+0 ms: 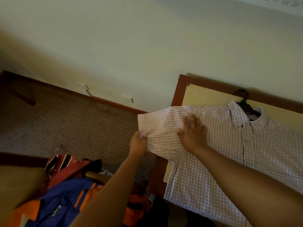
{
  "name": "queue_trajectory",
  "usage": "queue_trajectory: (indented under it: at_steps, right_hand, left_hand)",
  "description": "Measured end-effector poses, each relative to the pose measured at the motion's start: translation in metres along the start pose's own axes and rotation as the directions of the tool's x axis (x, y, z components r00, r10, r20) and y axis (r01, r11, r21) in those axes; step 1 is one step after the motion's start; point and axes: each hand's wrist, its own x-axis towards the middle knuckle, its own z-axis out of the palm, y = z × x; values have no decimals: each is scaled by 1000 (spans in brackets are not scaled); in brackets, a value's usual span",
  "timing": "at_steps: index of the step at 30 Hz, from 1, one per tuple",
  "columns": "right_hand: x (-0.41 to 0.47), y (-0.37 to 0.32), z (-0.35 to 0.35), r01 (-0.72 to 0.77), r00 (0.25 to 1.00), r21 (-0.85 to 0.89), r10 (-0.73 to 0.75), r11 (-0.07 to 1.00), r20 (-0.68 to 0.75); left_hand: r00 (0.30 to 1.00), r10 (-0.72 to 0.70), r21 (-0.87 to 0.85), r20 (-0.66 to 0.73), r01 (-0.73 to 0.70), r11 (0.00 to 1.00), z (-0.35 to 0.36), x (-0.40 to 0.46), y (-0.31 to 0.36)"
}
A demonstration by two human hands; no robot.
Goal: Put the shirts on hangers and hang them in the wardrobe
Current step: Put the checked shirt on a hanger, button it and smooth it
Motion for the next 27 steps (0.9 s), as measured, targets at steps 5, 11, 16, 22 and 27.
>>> queue_trajectory:
  at_steps: [5,11,16,22,27]
  right_hand:
    - [1,2,-4,18,1000,-16,-18,1000,-3]
    - [1,8,2,1,1000,25,-2,1000,26]
    - [9,21,-7,40,998,84,-44,996,45]
    - [-26,74,3,-177,981,60,181,982,-73]
    - [-27,99,0,-163,987,111,160,980,35]
  left_hand:
    - [986,76,571,-146,21,821,2,7,-27]
    - [816,395,809,423,-536,241,38,2,-5]
    - [806,261,799,531,-579,163,38,21,-5]
    - [746,338,787,574,-617,27,75,16,26]
    - [822,313,856,475,-515,55,124,14,34]
